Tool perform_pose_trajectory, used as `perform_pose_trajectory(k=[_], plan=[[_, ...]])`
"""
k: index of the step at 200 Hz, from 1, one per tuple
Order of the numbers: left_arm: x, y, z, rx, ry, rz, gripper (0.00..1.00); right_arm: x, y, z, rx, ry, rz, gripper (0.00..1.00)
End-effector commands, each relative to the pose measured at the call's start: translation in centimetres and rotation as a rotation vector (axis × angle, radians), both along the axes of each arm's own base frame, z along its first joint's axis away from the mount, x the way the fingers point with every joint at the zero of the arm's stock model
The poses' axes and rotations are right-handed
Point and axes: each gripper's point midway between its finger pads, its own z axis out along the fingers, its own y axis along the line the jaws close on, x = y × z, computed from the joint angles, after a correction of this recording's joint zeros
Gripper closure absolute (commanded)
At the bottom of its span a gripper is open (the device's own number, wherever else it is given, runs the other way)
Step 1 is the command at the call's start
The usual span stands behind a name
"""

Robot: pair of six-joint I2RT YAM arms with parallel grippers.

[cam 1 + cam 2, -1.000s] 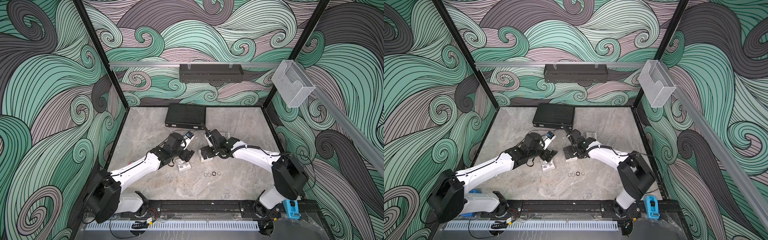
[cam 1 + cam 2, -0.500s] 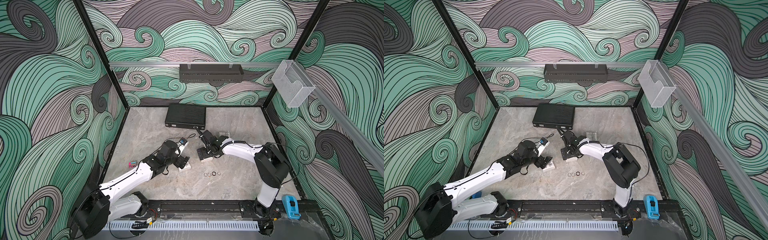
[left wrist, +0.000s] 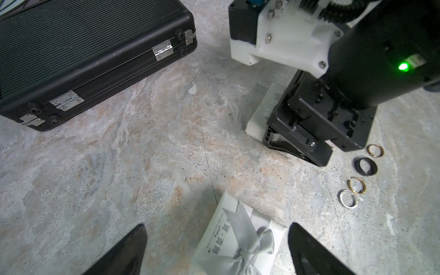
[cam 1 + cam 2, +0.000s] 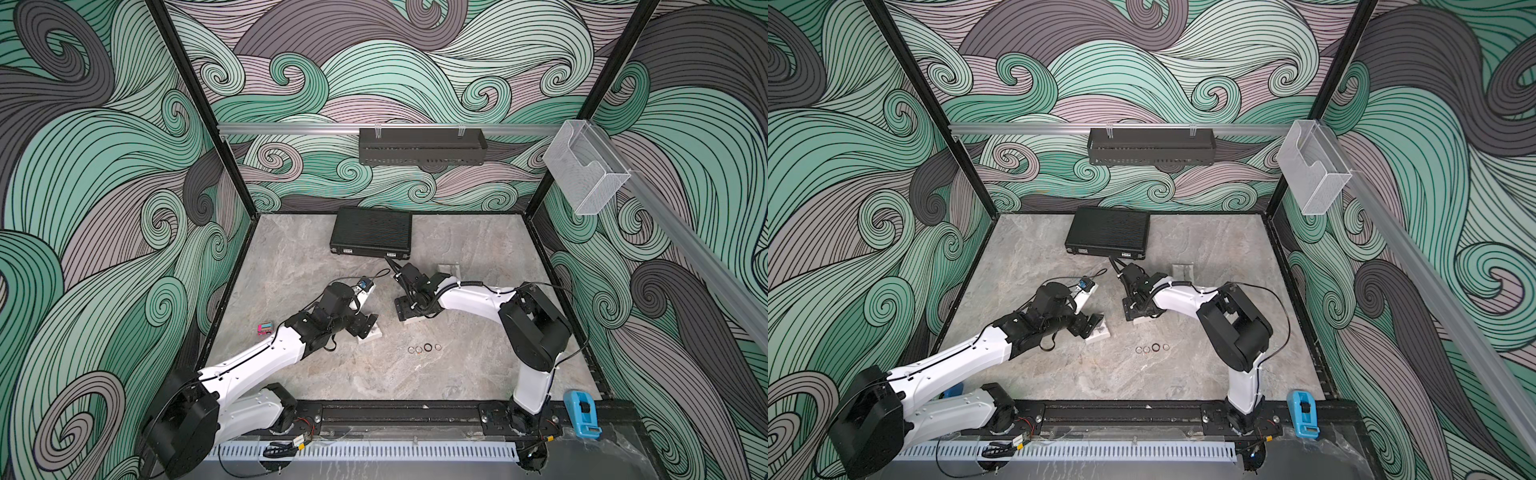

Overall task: Take the rings out of the lift-off lid box
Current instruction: Pick up the jewelry box from the center of the board, then place the jewelry box at the center of the board.

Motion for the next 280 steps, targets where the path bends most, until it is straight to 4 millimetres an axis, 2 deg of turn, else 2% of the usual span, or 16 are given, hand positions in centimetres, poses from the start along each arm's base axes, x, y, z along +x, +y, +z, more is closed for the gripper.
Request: perform_pose_trajectory(k=[1, 59, 117, 204, 280], plan=[[0.2, 0.1, 0.8, -0.012, -0.034, 0.016, 0.07, 0.6, -0.3, 0.5, -0.028, -0.023, -0.038, 0.21], [0.3, 0.2, 0.9, -0.010, -0.046, 0.015, 0.06, 2.1, -0.8, 2.7, -0.035, -0.077, -0.056, 0.22], [0.3, 0.2, 1.4, -0.020, -0.057, 0.014, 0.06, 7.0, -3.0, 3.5, -0.033, -0.115, -0.161, 0.22], [0.5, 0.1, 1.4, -0.011, -0.063, 0.007, 0.06, 11.1, -4.5, 1.6, -0.066, -0.142, -0.245, 0.23], [0.6, 0.0, 1.5, -0.007, -0.065, 0.005, 0.06, 12.5, -5.3, 0.2, -0.111, -0.186, -0.281, 0.24]])
